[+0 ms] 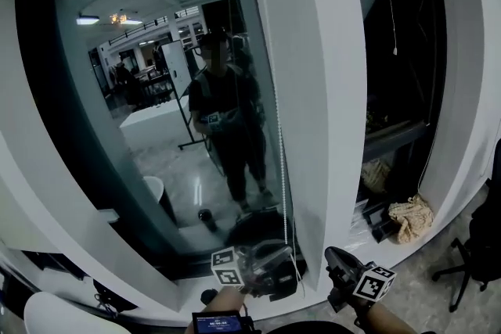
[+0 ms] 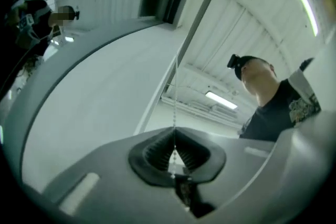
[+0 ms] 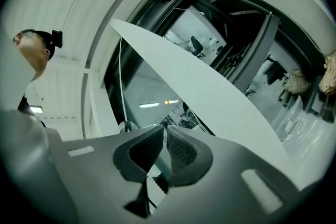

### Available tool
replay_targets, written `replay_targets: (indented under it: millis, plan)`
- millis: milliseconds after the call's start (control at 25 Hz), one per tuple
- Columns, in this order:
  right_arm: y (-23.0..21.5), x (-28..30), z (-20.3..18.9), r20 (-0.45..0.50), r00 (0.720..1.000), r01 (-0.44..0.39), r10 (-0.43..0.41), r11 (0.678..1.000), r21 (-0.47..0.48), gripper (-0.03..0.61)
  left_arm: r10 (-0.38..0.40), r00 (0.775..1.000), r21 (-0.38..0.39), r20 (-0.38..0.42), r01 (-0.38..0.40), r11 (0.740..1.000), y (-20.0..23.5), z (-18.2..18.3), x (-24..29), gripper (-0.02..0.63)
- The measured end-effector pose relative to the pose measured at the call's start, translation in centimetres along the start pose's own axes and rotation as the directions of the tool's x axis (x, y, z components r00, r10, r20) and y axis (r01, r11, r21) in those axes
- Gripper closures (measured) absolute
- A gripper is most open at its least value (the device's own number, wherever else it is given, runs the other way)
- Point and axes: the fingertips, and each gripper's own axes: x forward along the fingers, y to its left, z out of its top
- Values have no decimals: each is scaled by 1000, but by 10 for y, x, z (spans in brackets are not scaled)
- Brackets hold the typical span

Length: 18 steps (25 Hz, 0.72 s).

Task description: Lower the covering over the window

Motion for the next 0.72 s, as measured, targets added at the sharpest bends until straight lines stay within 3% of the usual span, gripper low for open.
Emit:
replay_targets:
  millis: [120,280,480,600,720]
  plan:
    - [16,14,25,60,994,-87,86,996,4,531,-56,998,-64,6,56,996,-14,-3,0,606]
    - [41,32,53,84,984,-151,158,986,-76,534,-135,990,-148,32,138,979,-26,-3,4,606]
    - [51,43,49,68,980,-183,189,980,-81,545,-289,955,-267,70,297,917,-52,-3,2,606]
    - [59,50,47,61,974,-212,217,974,-80,541,-340,937,-297,82,348,889,-62,-2,3,606]
    - [79,56,58,84,963,-249,257,963,-101,545,-352,932,-309,88,361,880,-68,-2,2,606]
